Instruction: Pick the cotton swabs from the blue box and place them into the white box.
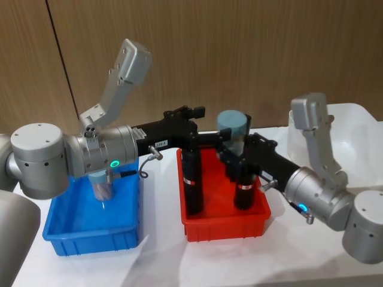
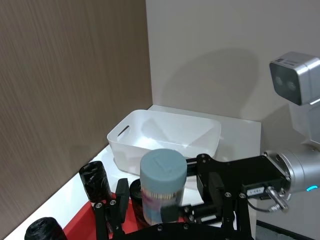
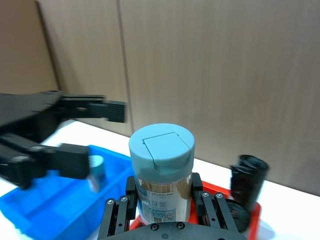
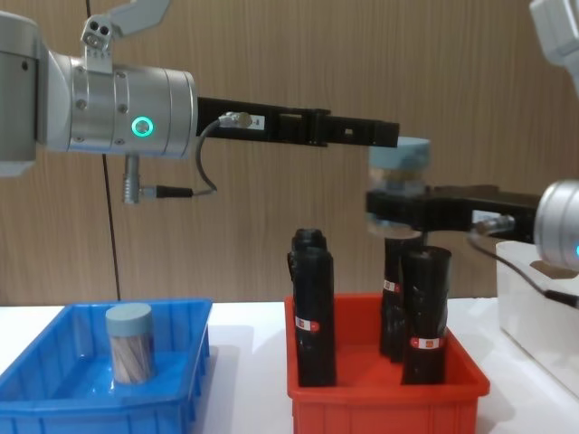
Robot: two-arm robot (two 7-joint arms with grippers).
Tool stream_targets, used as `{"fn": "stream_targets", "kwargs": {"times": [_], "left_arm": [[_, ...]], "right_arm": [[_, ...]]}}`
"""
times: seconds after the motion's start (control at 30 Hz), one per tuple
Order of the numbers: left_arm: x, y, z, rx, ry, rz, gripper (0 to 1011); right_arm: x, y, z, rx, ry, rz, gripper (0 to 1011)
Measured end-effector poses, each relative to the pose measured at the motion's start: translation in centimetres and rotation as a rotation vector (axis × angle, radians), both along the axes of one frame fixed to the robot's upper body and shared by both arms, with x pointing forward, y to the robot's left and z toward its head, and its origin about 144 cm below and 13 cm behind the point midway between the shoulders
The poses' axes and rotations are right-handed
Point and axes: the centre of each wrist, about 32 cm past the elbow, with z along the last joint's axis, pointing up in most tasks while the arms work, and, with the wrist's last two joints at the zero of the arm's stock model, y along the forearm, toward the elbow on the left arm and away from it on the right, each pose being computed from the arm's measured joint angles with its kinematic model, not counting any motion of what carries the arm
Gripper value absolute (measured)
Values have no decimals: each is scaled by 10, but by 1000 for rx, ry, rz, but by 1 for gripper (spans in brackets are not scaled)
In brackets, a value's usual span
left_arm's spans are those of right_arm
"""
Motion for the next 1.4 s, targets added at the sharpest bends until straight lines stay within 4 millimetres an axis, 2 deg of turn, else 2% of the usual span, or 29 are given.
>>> {"fn": "stream_targets", "kwargs": {"times": [0.27, 1.03, 1.4], "left_arm": [[0, 0, 0, 0, 0, 0, 1004], [0, 0, 0, 0, 0, 0, 1004], [0, 0, 0, 0, 0, 0, 1004]], "right_arm": [[5, -20, -2, -3, 1, -94, 621], [29, -95, -10, -58, 14, -419, 621], [40, -117, -19, -73, 59, -502, 621]]}}
